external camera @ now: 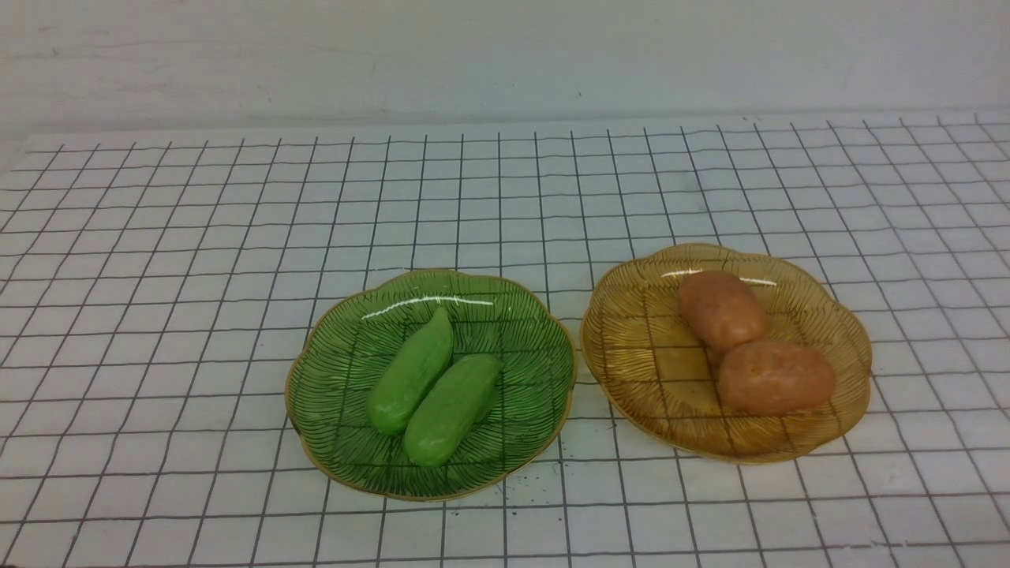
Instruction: Put different types of vegetables on the plate.
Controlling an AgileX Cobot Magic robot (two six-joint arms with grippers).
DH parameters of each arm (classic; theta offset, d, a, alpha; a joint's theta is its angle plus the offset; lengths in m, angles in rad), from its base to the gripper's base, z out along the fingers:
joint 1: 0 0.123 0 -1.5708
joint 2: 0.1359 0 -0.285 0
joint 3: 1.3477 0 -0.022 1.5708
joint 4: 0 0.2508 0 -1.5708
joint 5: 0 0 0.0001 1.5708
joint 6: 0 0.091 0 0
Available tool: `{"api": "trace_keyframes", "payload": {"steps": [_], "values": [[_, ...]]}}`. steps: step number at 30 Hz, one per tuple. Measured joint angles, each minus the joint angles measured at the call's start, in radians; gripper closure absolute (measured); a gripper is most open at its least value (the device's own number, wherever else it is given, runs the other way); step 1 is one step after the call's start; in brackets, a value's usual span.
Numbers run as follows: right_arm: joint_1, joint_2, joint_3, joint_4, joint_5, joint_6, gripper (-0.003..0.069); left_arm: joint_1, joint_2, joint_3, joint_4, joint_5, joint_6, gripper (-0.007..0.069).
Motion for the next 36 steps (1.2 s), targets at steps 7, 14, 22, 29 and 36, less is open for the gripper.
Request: {"api": "trace_keyframes", "payload": {"steps": [7,14,22,29,36], "values": [[0.0,0.0,0.0,0.0,0.0,0.0,0.0673,0.0,-0.132,0.299,-0.004,-0.643,-0.035,0.0632],[0.0,0.0,0.0,0.0,0.0,0.001,0.0673,0.0,-0.137,0.429,-0.004,-0.869,-0.038,0.0632],[0.0,0.0,0.0,0.0,0.0,0.001,0.0673,0.0,-0.137,0.519,-0.004,-0.882,-0.038,0.0632],[0.0,0.0,0.0,0.0,0.0,0.001,0.0673,0.0,-0.148,0.608,0.009,-0.879,-0.006,0.0632],[0.0,0.0,0.0,0.0,0.0,0.001,0.0673,0.093,-0.327,0.716,0.04,-0.873,0.007,0.0632]]}}
